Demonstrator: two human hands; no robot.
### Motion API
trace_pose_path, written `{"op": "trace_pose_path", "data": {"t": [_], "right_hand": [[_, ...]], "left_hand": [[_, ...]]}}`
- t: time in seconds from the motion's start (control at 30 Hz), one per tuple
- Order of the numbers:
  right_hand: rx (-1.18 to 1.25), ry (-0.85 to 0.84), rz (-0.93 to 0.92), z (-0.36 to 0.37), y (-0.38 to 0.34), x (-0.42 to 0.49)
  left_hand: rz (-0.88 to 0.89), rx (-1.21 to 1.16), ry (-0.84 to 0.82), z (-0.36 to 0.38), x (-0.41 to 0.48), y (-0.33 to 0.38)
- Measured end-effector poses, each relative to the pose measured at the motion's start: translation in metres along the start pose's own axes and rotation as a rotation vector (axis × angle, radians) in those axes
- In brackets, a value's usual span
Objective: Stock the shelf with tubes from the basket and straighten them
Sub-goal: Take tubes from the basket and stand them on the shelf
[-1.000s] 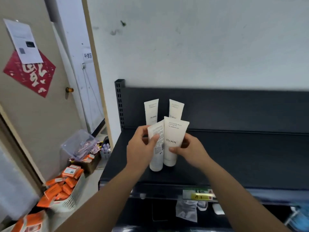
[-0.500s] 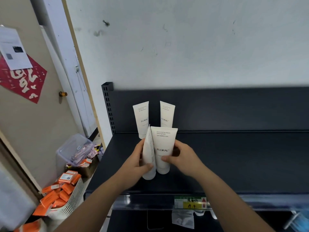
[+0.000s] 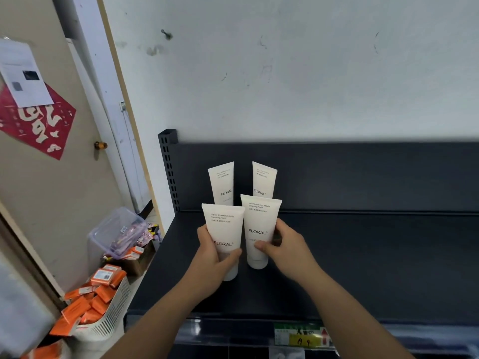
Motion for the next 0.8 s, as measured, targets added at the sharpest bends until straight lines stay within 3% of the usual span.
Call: {"op": "trace_pose_path", "data": {"t": [0.17,0.5,0.63,0.8], "right_hand": [[-0.072,0.083,0.033,-0.003,0.011,0.029],[-0.14,0.161,0.08,-0.005,0.023,0.069],[-0.134,0.162,0.103,-0.005,0.022,0.069],[-0.134,0.038,0.241,0.004,0.028,0.051]], "left_hand": [[-0.045,0.017,0.205,-0.004,0.036,0.001],[-0.113,0.086,0.409,0.009,0.098,-0.013],[-0.123,0.078,0.404,0.01,0.099,-0.016],[-0.202,0.163,0.24,0.008,0.087,-0.034]]}}
Point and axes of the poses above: each hand's wrist, its own x-axis towards the middle knuckle, its own z-axis out of the palm, y = z × x, the point moved 7 cm from there along x, towards the middle knuckle, and after that the axes turned 4 degrees about -z, right-handed, at the moved point
